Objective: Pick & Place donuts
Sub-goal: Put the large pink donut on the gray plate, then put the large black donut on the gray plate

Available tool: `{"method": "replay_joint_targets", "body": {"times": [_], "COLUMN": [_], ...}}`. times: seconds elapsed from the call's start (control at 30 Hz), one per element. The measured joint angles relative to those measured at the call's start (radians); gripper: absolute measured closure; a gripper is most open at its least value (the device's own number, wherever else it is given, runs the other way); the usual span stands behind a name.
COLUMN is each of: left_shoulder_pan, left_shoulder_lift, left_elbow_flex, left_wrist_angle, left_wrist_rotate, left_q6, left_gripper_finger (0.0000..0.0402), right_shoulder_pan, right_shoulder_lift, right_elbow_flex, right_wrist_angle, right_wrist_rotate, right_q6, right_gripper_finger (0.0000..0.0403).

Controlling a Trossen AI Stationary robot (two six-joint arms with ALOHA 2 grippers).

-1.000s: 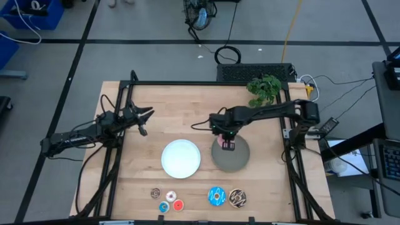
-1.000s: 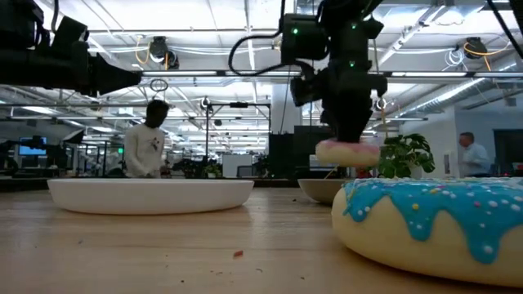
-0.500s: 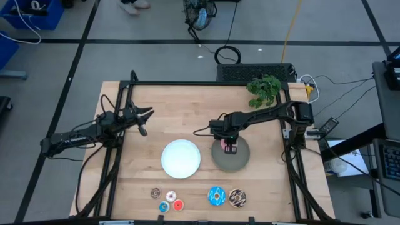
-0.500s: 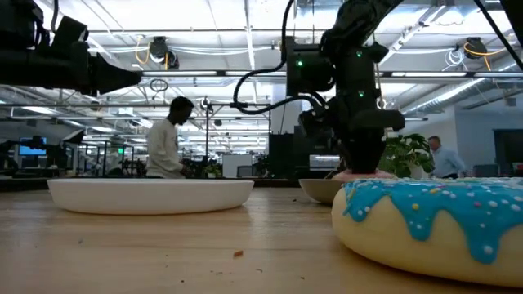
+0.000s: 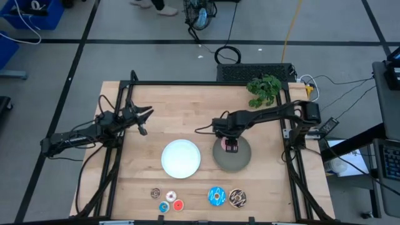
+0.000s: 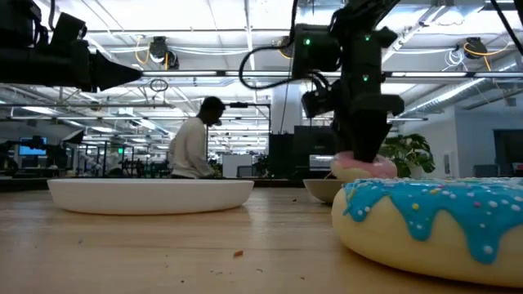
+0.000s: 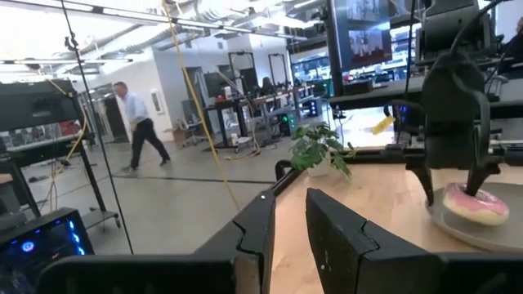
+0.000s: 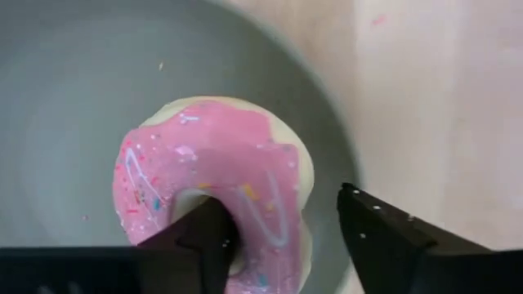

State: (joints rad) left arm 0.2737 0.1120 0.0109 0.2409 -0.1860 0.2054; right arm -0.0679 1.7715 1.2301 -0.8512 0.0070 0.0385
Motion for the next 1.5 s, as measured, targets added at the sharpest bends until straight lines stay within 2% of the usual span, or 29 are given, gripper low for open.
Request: {"method": "replay_joint_targets", "body": {"times": [0.2,0.43,0.53,0.6,0.97,1.13,1.3,1.4,1.5], "left_shoulder_pan": [0.000,0.000,0.000,0.000,0.000,0.000,0.000,0.000,0.000], "left_shoulder_lift": [0.000,0.000,0.000,0.000,0.000,0.000,0.000,0.000,0.000], "left_elbow_flex": [0.000,0.000,0.000,0.000,0.000,0.000,0.000,0.000,0.000], "left_wrist_angle": [-0.002,-0.003,-0.004,-0.005,-0.005,-0.016,-0.014,-0.014,-0.014], "left_wrist_rotate": [0.000,0.000,0.000,0.000,0.001,0.001,0.001,0.001,0.001], "left_q6": [-0.004,-0.016,-0.024,-0.024,-0.027,-0.027,-0.039,-0.039,-0.040], "left_gripper_finger": [0.0325,0.0325,0.0325,0.0325,0.0325,0.0325,0.0325,0.0325,0.0325], "right_shoulder_pan": [0.002,0.004,0.004,0.005,0.034,0.069,0.180,0.303,0.433], "right_shoulder_lift": [-0.055,-0.033,-0.016,-0.019,-0.137,-0.218,-0.286,-0.292,-0.275], "right_elbow_flex": [0.000,0.000,0.000,0.000,0.014,0.075,0.152,0.172,0.177], "right_wrist_angle": [0.000,0.003,-0.073,-0.116,-0.097,-0.139,-0.249,-0.306,-0.304], "right_wrist_rotate": [-0.009,-0.010,0.006,0.041,0.041,-0.063,-0.060,-0.076,-0.087], "right_q6": [0.012,0.025,0.021,0.028,0.049,0.117,0.262,0.376,0.467], "right_gripper_finger": [0.0151,0.0121,0.0108,0.0102,0.0091,0.0103,0.0134,0.0177,0.0241]}}
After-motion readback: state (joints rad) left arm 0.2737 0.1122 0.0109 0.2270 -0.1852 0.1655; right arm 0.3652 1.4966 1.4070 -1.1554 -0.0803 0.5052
